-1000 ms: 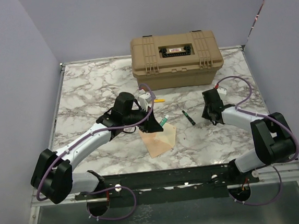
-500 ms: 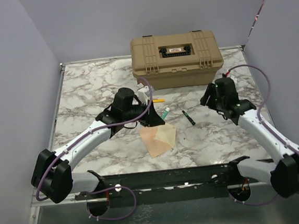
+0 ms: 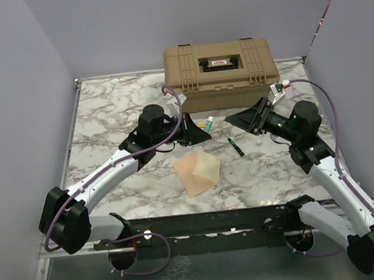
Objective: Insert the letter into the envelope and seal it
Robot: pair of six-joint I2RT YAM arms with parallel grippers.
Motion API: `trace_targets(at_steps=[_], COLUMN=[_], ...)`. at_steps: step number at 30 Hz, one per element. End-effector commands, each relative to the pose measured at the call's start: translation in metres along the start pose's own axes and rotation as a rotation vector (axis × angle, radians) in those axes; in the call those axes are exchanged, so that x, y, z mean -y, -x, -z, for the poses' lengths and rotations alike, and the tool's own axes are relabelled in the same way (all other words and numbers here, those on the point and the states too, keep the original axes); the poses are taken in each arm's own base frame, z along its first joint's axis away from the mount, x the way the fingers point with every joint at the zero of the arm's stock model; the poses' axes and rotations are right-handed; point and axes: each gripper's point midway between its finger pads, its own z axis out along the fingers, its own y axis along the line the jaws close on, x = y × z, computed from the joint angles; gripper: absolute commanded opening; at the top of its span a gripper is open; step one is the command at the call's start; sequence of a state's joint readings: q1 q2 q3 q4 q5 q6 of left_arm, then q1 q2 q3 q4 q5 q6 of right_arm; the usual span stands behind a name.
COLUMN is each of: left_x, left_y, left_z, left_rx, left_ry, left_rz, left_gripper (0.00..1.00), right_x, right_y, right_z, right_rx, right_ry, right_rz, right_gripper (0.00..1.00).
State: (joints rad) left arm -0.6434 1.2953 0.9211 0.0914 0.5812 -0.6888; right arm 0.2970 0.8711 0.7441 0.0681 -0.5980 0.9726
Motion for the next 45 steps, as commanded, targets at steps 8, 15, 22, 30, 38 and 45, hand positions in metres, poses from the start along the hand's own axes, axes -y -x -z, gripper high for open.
trace_targets(at_steps=[8, 15, 22, 30, 38, 45], left_x=[0.040, 0.043, 0.043, 0.045, 0.043, 0.047], left_y=[0.029, 0.029, 0.025, 0.028, 0.028, 0.036], left_z=[-0.002, -0.004, 0.008, 0.015, 0.014, 0.013], left_rx=[0.090, 0.080, 0.116, 0.164, 0.172, 0.193], left_ry=[-0.164, -0.183, -0.169, -0.168, -0.170, -0.176], left_rz=[0.057, 0.065, 0.084, 0.051, 0.026, 0.037], left_gripper=[0.00, 0.00, 0.00, 0.00, 0.00, 0.00], right_x=[-0.013, -0.021, -0.022, -0.026, -0.023, -0.016], right_y=[-0.010, -0.031, -0.024, -0.016, -0.018, -0.025], right_z=[-0.045, -0.077, -0.066, -0.067, -0.081, -0.078], right_rx=[-0.121, -0.114, -0.004, 0.042, 0.035, 0.019], right_ry=[0.062, 0.098, 0.130, 0.156, 0.205, 0.189], right_rz=[-0.013, -0.006, -0.024, 0.000, -0.014, -0.010], right_gripper=[0.84, 0.50, 0.31, 0.62, 0.43, 0.39])
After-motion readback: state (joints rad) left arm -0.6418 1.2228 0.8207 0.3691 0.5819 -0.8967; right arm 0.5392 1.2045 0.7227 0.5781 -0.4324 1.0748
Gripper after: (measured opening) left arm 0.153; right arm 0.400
